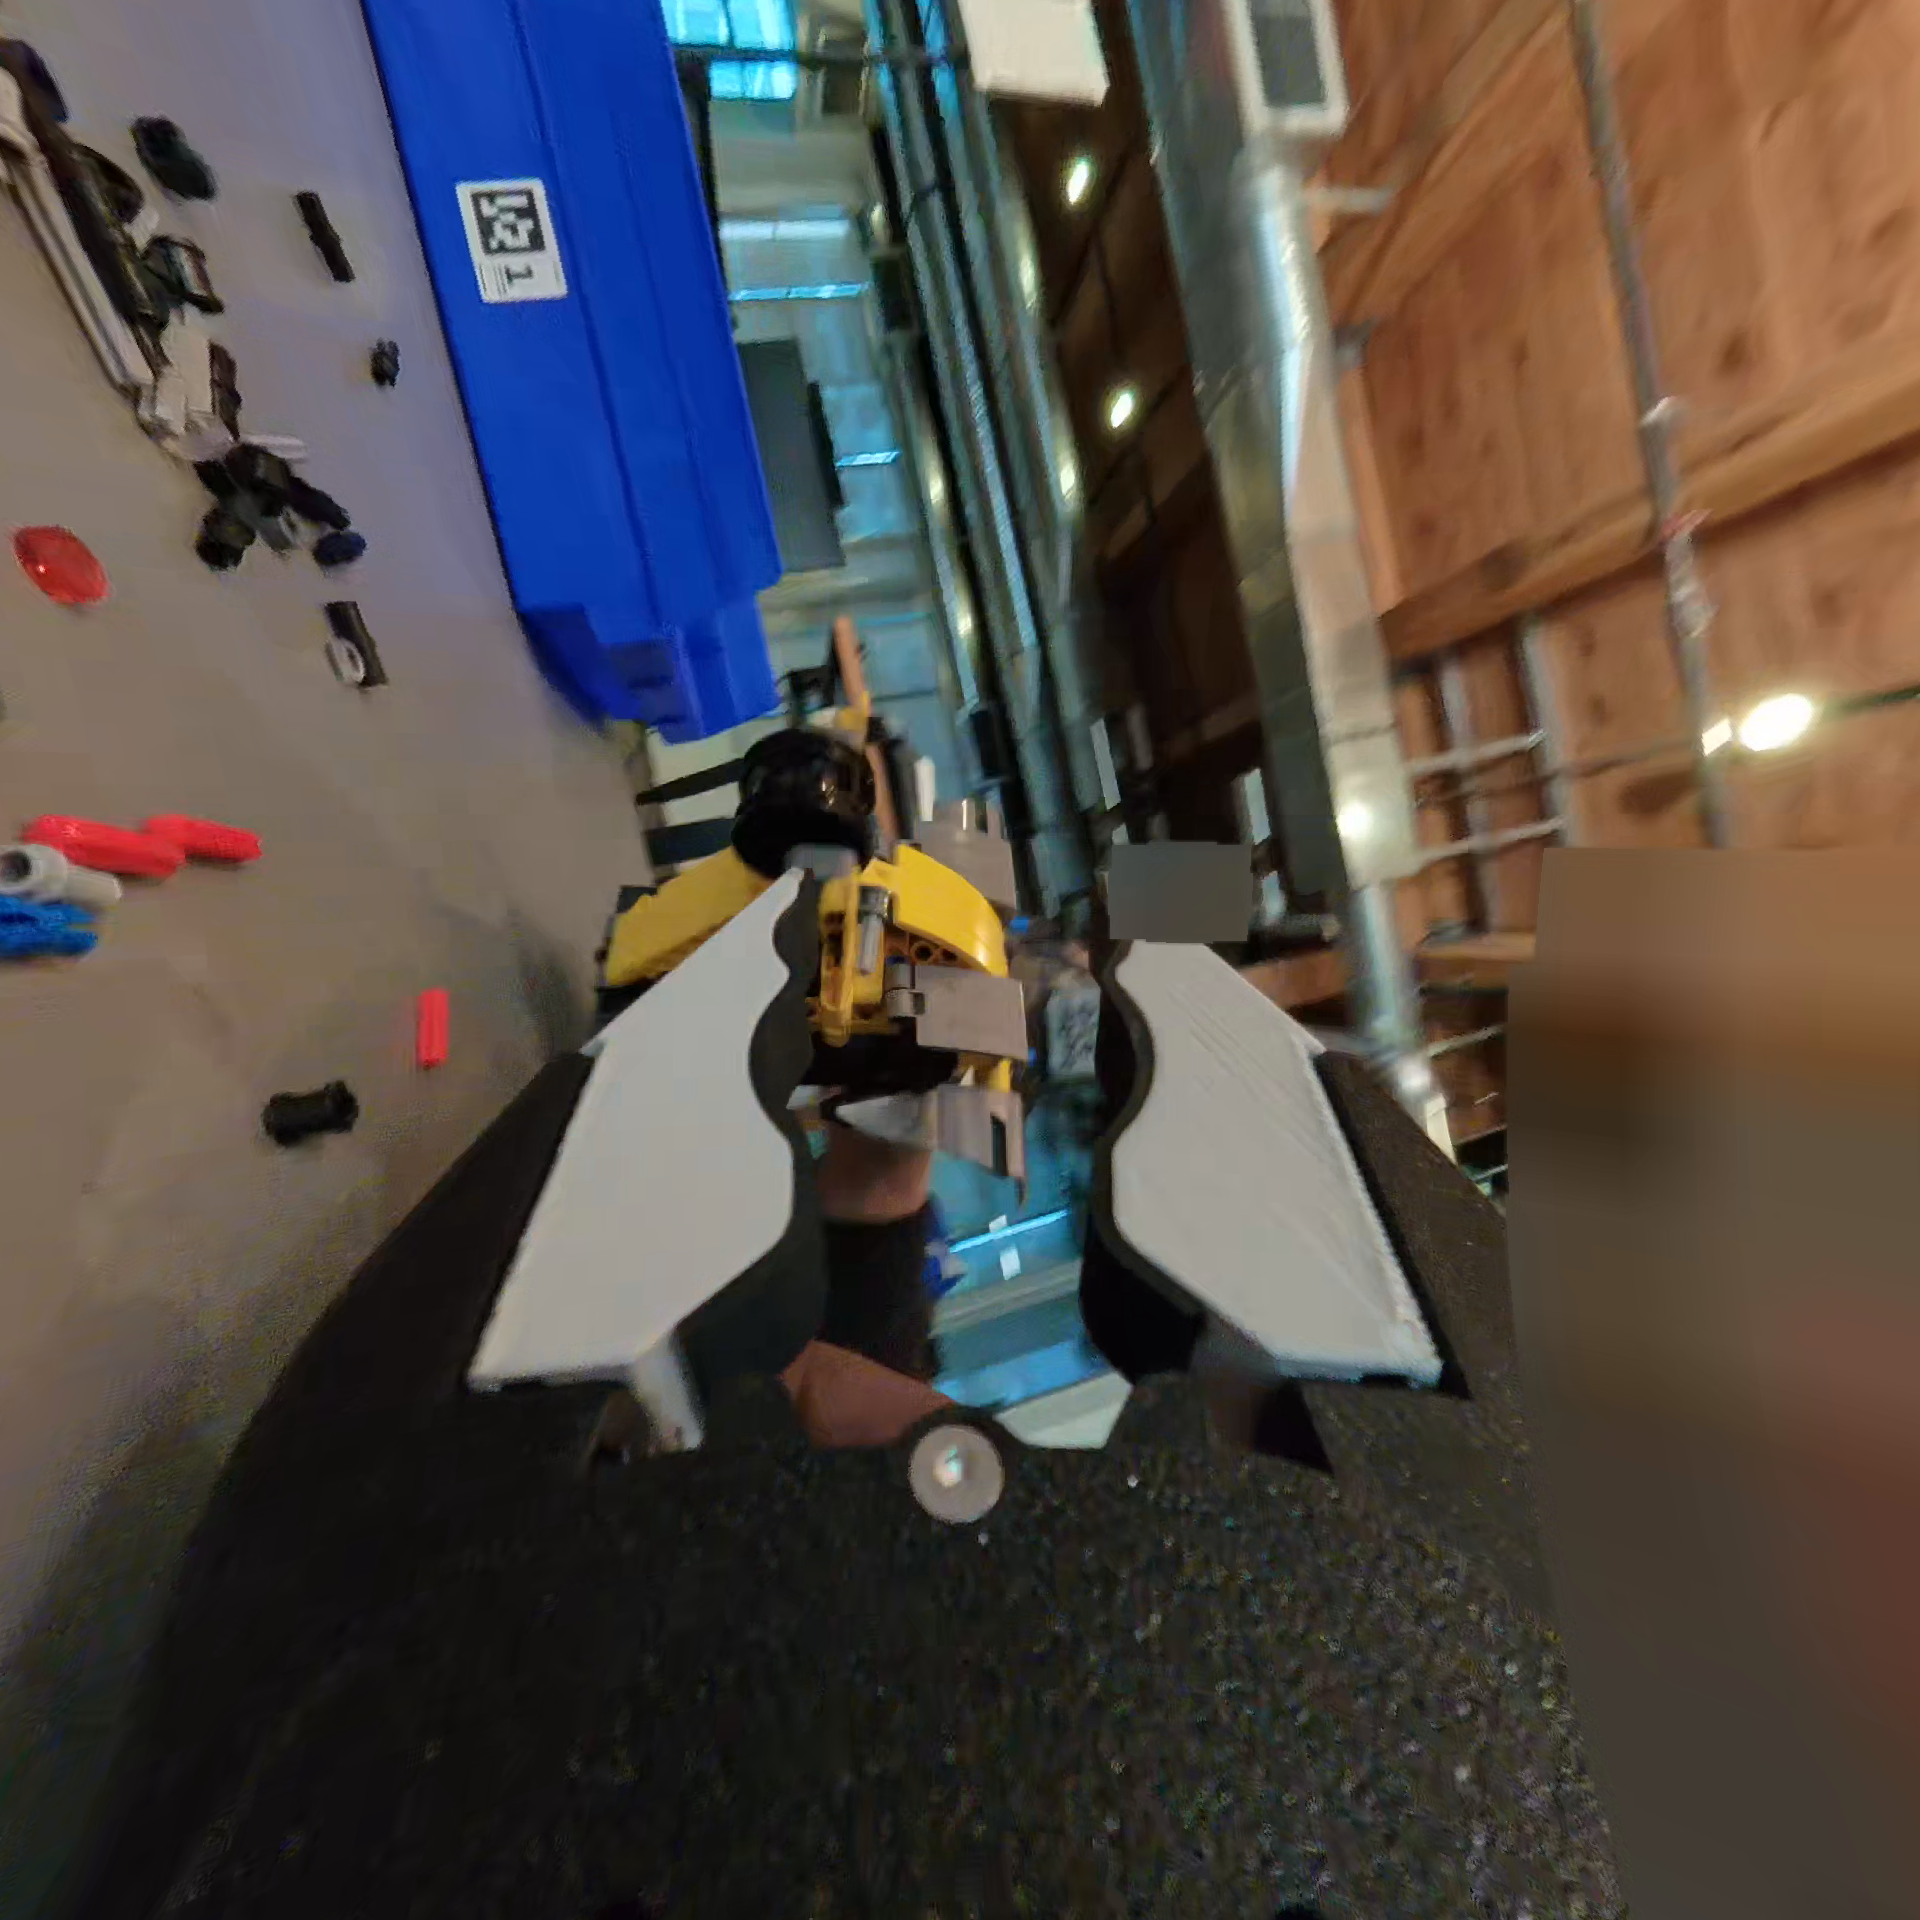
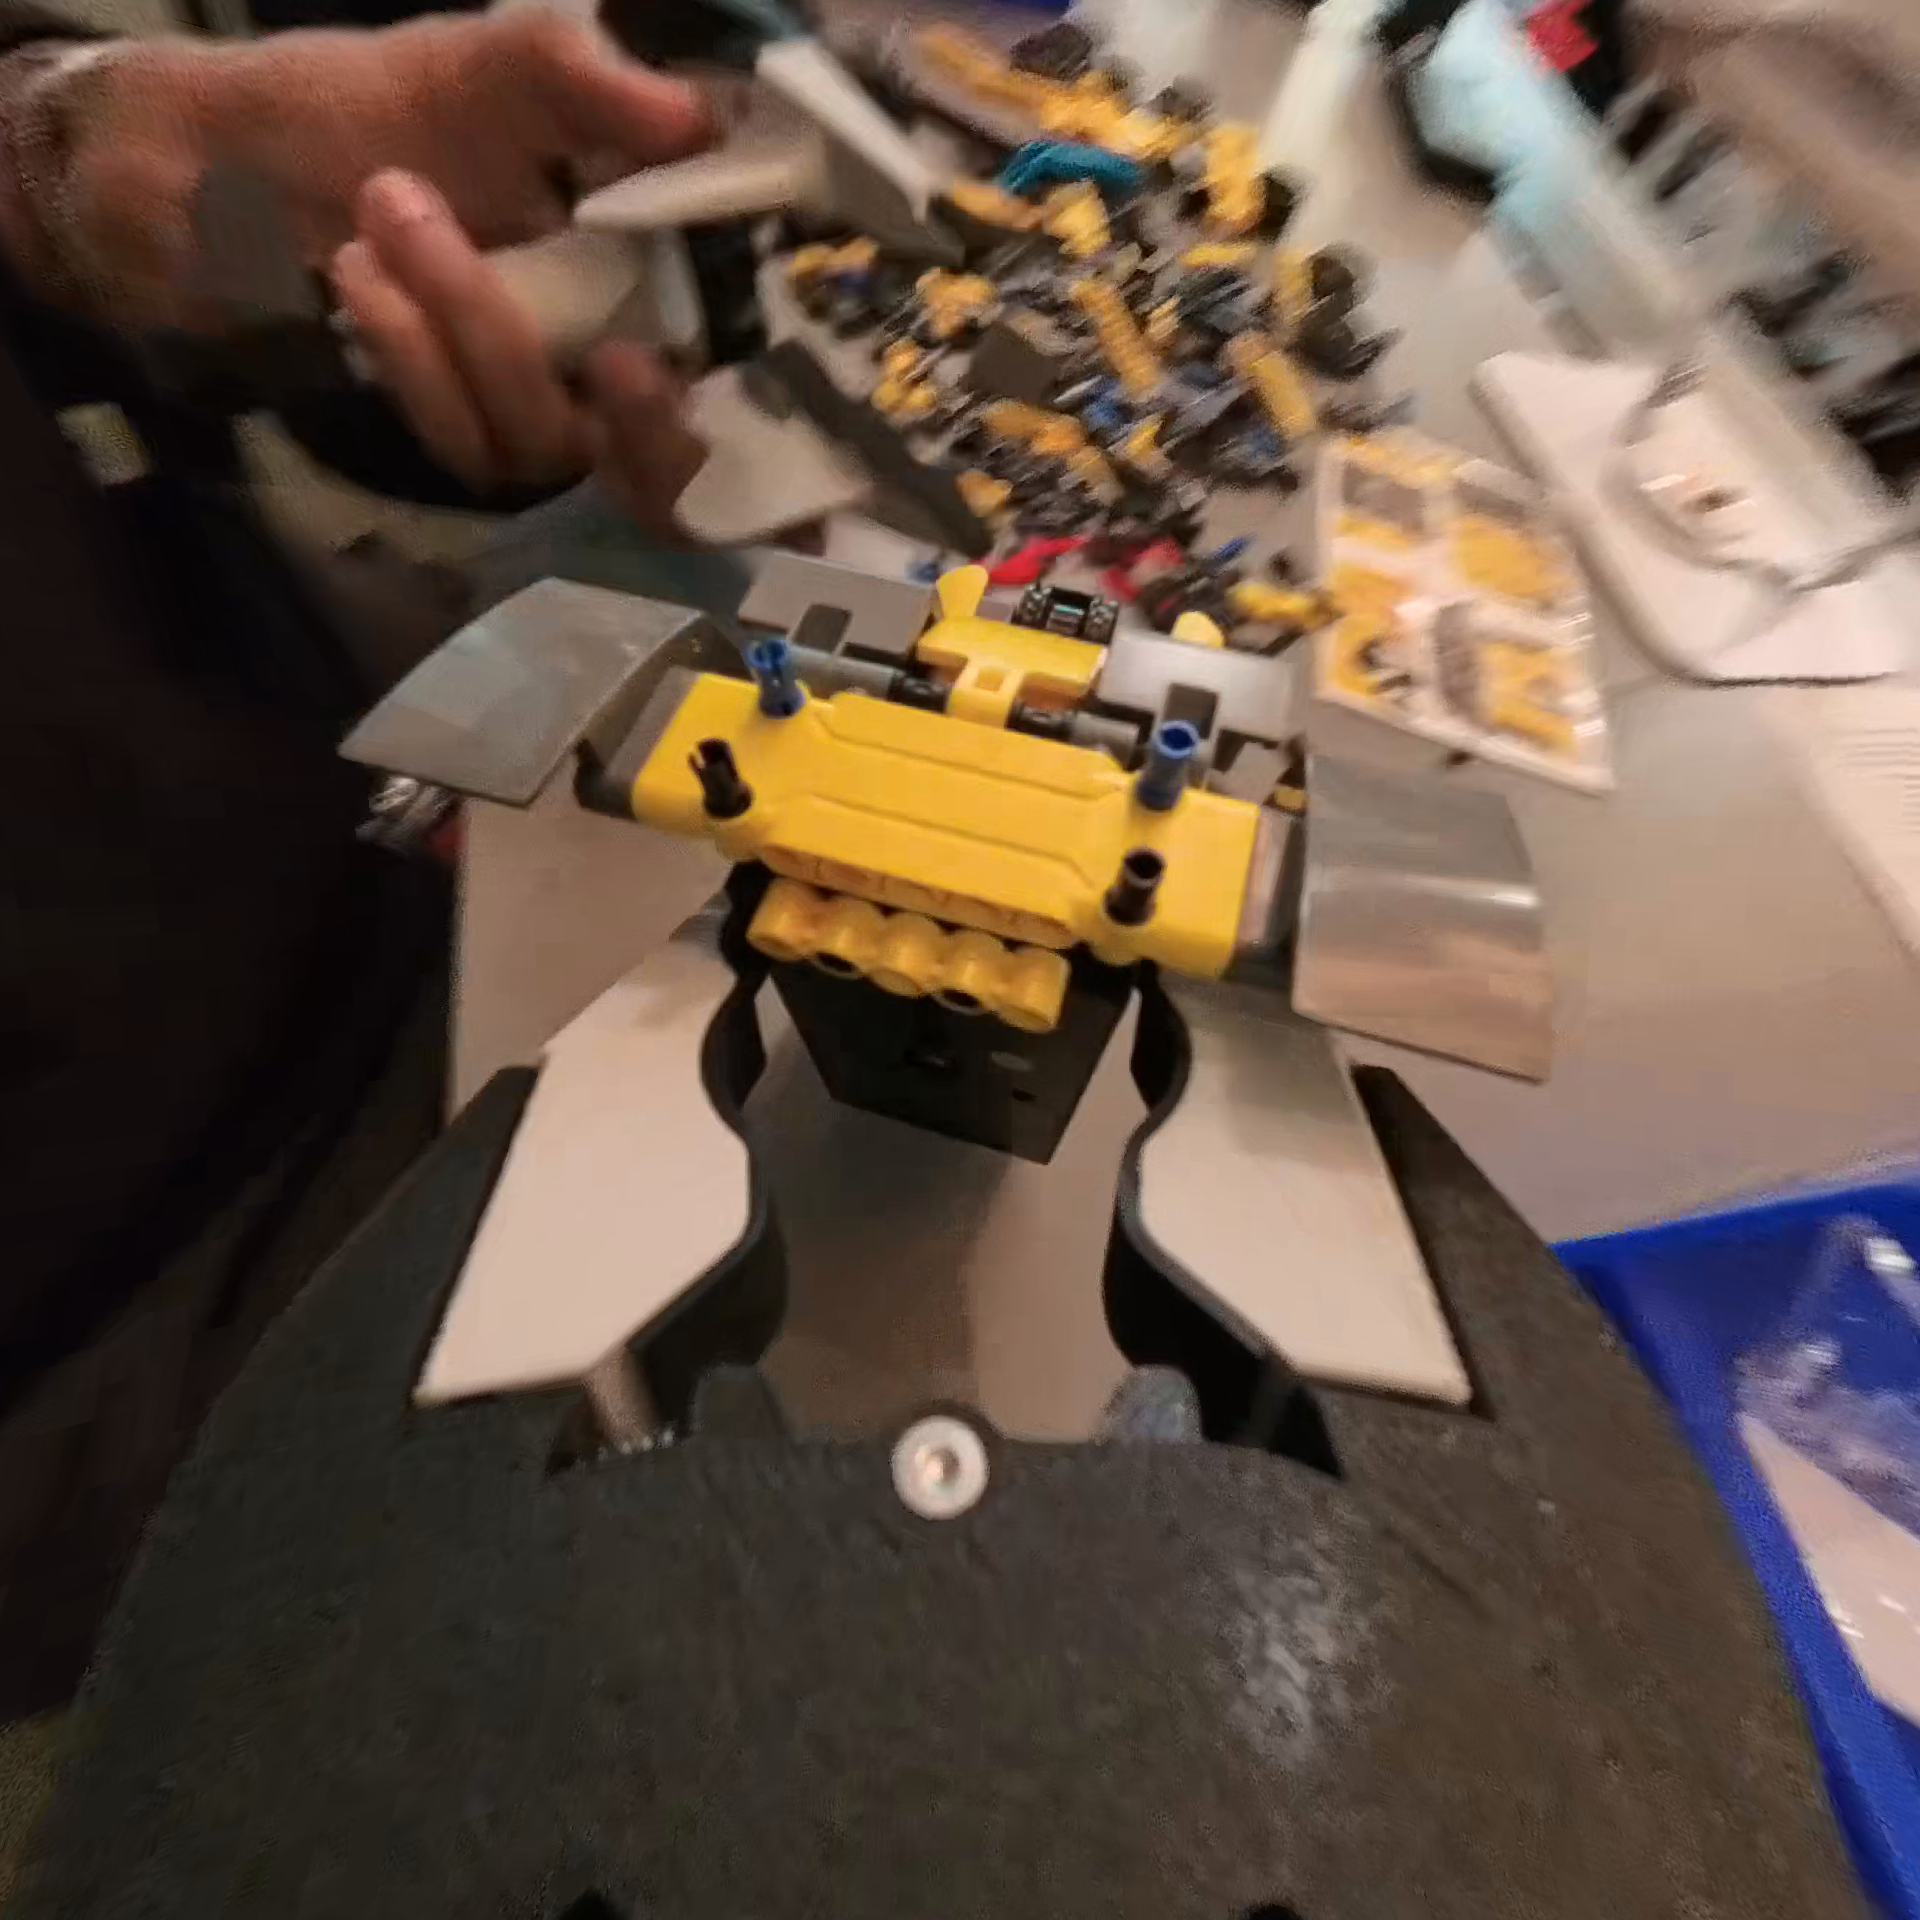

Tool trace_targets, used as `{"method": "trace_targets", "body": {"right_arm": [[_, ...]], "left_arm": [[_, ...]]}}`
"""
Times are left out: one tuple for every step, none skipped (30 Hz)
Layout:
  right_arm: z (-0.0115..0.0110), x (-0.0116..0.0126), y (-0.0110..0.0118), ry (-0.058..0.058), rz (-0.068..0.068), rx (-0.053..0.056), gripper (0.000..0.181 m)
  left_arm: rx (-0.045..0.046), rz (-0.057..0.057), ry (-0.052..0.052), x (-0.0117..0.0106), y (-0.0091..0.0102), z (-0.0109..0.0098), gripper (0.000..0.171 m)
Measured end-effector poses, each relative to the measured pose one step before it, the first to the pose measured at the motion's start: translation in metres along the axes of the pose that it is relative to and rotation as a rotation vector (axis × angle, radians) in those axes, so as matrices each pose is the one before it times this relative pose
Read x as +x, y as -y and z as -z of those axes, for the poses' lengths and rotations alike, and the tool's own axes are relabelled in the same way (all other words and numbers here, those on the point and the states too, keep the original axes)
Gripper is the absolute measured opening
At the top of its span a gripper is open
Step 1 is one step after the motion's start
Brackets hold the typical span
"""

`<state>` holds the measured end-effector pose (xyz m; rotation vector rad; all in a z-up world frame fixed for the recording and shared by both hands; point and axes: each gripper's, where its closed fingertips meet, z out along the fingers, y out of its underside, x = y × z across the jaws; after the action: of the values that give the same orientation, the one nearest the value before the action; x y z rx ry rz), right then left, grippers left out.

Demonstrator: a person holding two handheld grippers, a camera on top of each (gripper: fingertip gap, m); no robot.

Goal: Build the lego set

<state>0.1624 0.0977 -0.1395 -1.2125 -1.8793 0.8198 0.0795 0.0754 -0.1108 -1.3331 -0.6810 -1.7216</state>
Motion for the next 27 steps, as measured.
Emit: {"method": "trace_targets", "body": {"right_arm": [[0.00627, -0.00577, -0.00737, 0.0895, -0.0187, -0.0368, 0.070], [0.00443, -0.00559, -0.00821, 0.0843, -0.0214, -0.0426, 0.070], [0.00287, -0.00400, -0.00838, 0.0712, -0.0214, -0.0447, 0.071], [0.00239, -0.00237, -0.00470, 0.0565, -0.0169, -0.0239, 0.070], [0.00233, -0.00117, -0.00204, 0.0438, -0.0088, -0.0121, 0.070], [0.00131, 0.00050, -0.00209, 0.0294, -0.0034, -0.0162, 0.070], [0.00090, 0.00131, -0.00156, 0.0241, -0.0037, -0.0124, 0.071], [0.00120, 0.00158, -0.00141, 0.0251, -0.0089, -0.0095, 0.071], [0.00139, 0.00253, -0.00166, 0.0216, -0.0176, -0.0115, 0.071], [0.00160, 0.00322, -0.00145, 0.0139, -0.0193, -0.0101, 0.071], [0.00170, 0.00379, -0.00159, 0.0008, -0.0106, -0.0088, 0.071], [0.00190, 0.00384, -0.00225, -0.0085, -0.0066, -0.0130, 0.071], [0.00202, 0.00349, -0.00273, -0.0148, -0.0056, -0.0158, 0.072], [0.00193, 0.00341, -0.00290, -0.0218, -0.0032, -0.0150, 0.072], [0.00196, 0.00303, -0.00261, -0.0259, -0.0077, -0.0085, 0.073], [0.00171, 0.00250, -0.00251, -0.0255, -0.0136, 0.0006, 0.073], [0.00158, 0.00178, -0.00282, -0.0231, -0.0136, 0.0052, 0.073], [0.00172, 0.00144, -0.00296, -0.0216, -0.0105, 0.0090, 0.073], [0.00234, 0.00055, -0.00159, -0.0175, -0.0098, 0.0210, 0.073], [0.00289, -0.00013, 0.00085, -0.0120, -0.0116, 0.0365, 0.072], [0.00297, -0.00017, 0.00175, -0.0119, -0.0110, 0.0414, 0.071], [0.00305, 0.00066, 0.00095, -0.0194, -0.0067, 0.0332, 0.071], [0.00332, 0.00095, -0.00046, -0.0261, -0.0034, 0.0228, 0.071], [0.00406, 0.00072, -0.00074, -0.0297, -0.0067, 0.0202, 0.071], [0.00511, 0.00036, -0.00007, -0.0335, -0.0136, 0.0273, 0.071], [0.00586, -0.00067, 0.00145, -0.0354, -0.0217, 0.0396, 0.071], [0.00596, -0.00087, 0.00226, -0.0435, -0.0320, 0.0484, 0.070]], "left_arm": [[-0.03224, -0.0577, 0.0365, 0.00022, -0.00500, 0.00240, 0.052], [-0.01975, -0.0677, 0.0275, 0.00174, -0.00226, 0.00271, 0.052], [-0.01088, -0.0714, 0.0232, 0.00169, 0.00014, 0.00265, 0.052], [-0.00868, -0.0701, 0.0260, 0.00020, 0.00129, 0.00213, 0.052], [-0.00885, -0.0620, 0.0273, -0.00098, 0.00112, 0.00130, 0.052], [-0.01152, -0.0520, 0.0192, -0.00025, 0.00009, 0.00049, 0.052], [-0.01648, -0.0438, 0.0140, 0.00048, -0.00116, -0.00066, 0.052], [-0.02269, -0.0401, 0.0143, 0.00033, -0.00254, -0.00176, 0.052], [-0.02817, -0.0368, 0.0134, 0.00035, -0.00361, -0.00268, 0.052], [-0.03247, -0.0347, 0.0079, 0.00118, -0.00455, -0.00350, 0.052], [-0.03806, -0.0335, 0.0029, 0.00186, -0.00533, -0.00408, 0.052], [-0.04072, -0.0321, 0.0061, 0.00126, -0.00543, -0.00422, 0.052], [-0.03928, -0.0321, 0.0053, 0.00117, -0.00498, -0.00402, 0.052], [-0.03658, -0.0339, 0.0032, 0.00134, -0.00409, -0.00368, 0.052], [-0.03018, -0.0340, 0.0038, 0.00095, -0.00280, -0.00306, 0.052], [-0.02572, -0.0358, 0.0051, 0.00025, -0.00166, -0.00248, 0.052], [-0.02242, -0.0388, 0.0070, -0.00026, -0.00063, -0.00226, 0.052], [-0.02141, -0.0405, 0.0083, -0.00084, -0.00007, -0.00224, 0.052], [-0.02071, -0.0424, 0.0069, -0.00075, 0.00039, -0.00217, 0.052], [-0.01911, -0.0473, 0.0067, -0.00090, 0.00088, -0.00267, 0.052], [-0.02227, -0.0494, 0.0133, -0.00228, 0.00080, -0.00319, 0.052], [-0.01875, -0.0425, 0.0227, -0.00396, 0.00171, -0.00360, 0.052], [-0.01506, -0.0400, 0.0141, -0.00310, 0.00244, -0.00395, 0.052], [-0.01699, -0.0362, 0.0069, -0.00278, 0.00232, -0.00403, 0.052], [-0.01562, -0.0318, -0.0004, -0.00279, 0.00265, -0.00401, 0.052], [-0.01258, -0.0236, -0.0005, -0.00338, 0.00277, -0.00392, 0.051], [-0.00523, -0.0227, -0.0070, -0.00282, 0.00331, -0.00398, 0.051]]}}
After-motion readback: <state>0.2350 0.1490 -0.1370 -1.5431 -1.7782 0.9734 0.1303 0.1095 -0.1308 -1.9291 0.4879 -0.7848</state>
